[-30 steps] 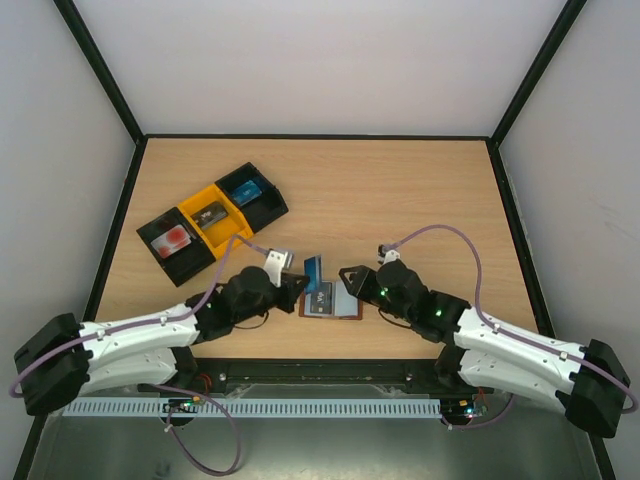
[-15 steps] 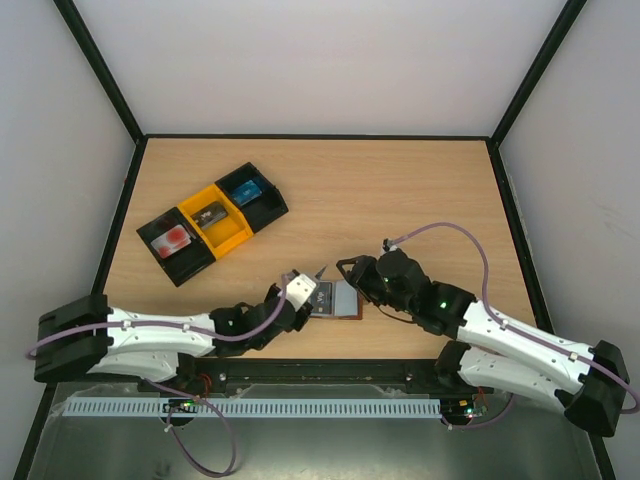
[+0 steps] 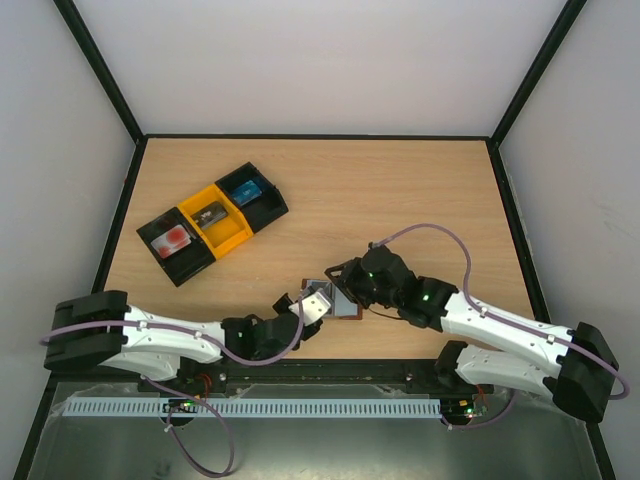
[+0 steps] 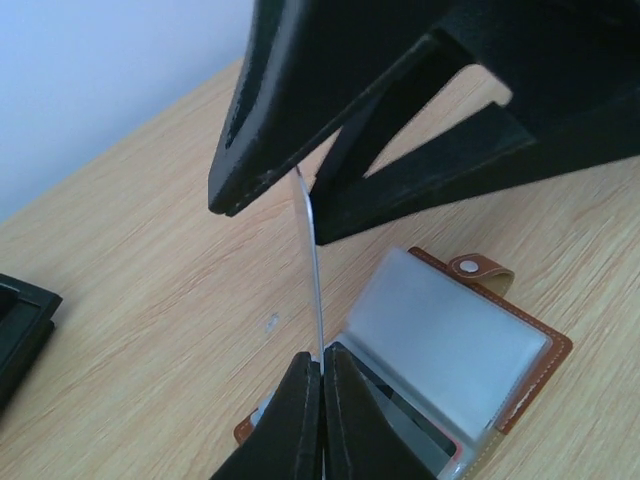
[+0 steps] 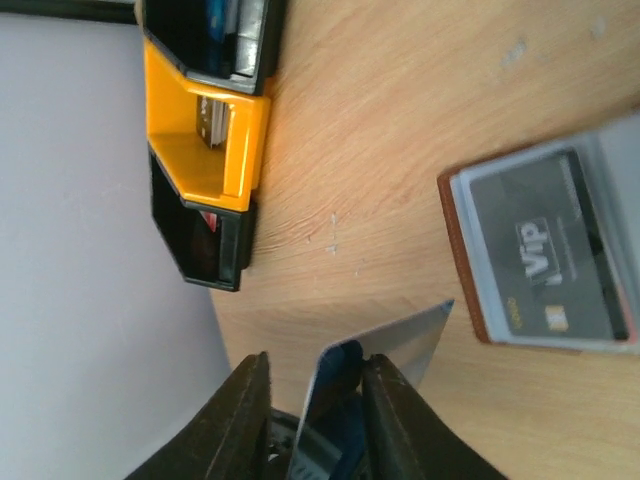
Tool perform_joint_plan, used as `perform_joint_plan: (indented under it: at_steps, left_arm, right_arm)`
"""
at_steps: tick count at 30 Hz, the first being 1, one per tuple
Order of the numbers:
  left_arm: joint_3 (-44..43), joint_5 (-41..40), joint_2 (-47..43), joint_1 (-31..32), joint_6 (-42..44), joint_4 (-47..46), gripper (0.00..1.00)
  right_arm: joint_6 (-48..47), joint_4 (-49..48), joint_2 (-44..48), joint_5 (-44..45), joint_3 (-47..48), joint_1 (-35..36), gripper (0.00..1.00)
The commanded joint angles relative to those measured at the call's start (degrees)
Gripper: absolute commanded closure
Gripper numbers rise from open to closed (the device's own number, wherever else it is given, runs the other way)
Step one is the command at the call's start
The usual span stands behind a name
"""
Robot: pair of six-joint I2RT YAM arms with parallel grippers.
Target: Take the credit cards out of the card holder
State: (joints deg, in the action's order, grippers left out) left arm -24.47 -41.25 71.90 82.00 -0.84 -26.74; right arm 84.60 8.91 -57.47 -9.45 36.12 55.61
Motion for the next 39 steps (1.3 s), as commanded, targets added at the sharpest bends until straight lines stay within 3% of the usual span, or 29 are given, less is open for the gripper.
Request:
perform_joint_plan:
  at_steps: [1,2,5,6,8,9,11,17,24,32,39]
  left_arm:
    - [-2.1,-3.3,2.3,0.9,1.3,-1.8,0.97]
    - [-2.3,-3.8,2.8,0.9,0.9,-1.4,0.97]
    - [-3.8,-5.0,3.5,0.4,-2.3,2.3,0.93]
    - [-4.6,-4.4,3.2,-0.1,-4.4,4.3,0.85]
    - [-5.2,-2.1,2.1,-1.6,-8.3,6.7,0.56]
    - [-5.2,-0.2,1.0,-2.5,-9.9,7.3,0.47]
    - [-3.7,5.2,-1.7,-5.2,-12.5,7.9,0.40]
    - [2.5,23.0,-13.4,-16.4,-19.6,6.6,0.34]
    - [5.6,40.4,-22.5,-25.1,-27.6,2.3,0.25]
    - [6.6,59.7,-22.6,-33.5,-42.2,-2.6,0.23]
    - [7.8,67.6,-20.6,-34.1,-51.6,-9.2,0.20]
  right_arm:
    - [1.4,-4.6,0.1,-3.0,-2.6,0.0,0.86]
    - [1.4,-4.8,0.2,-2.9,-3.2,0.1,0.95]
    - [0.7,-6.3,1.2,-2.7,-5.7,0.0,0.98]
    - [0.3,-7.1,1.7,-2.5,-6.7,0.0,0.98]
    - [-1.5,-8.8,2.8,-2.0,-8.6,-0.1,0.98]
    - [-2.4,-9.4,3.4,-1.7,-9.5,-0.1,0.98]
    - [-4.9,-9.8,4.6,-0.3,-10.8,0.0,0.98]
    - [-13.1,-5.6,8.6,6.4,-13.6,0.0,0.98]
    - [-18.3,-15.6,17.8,3.4,-23.7,0.0,0.98]
    - [-19.6,-23.5,27.6,2.0,-29.3,0.0,0.98]
    - [-16.7,-29.1,36.9,2.7,-32.4,0.0,0.98]
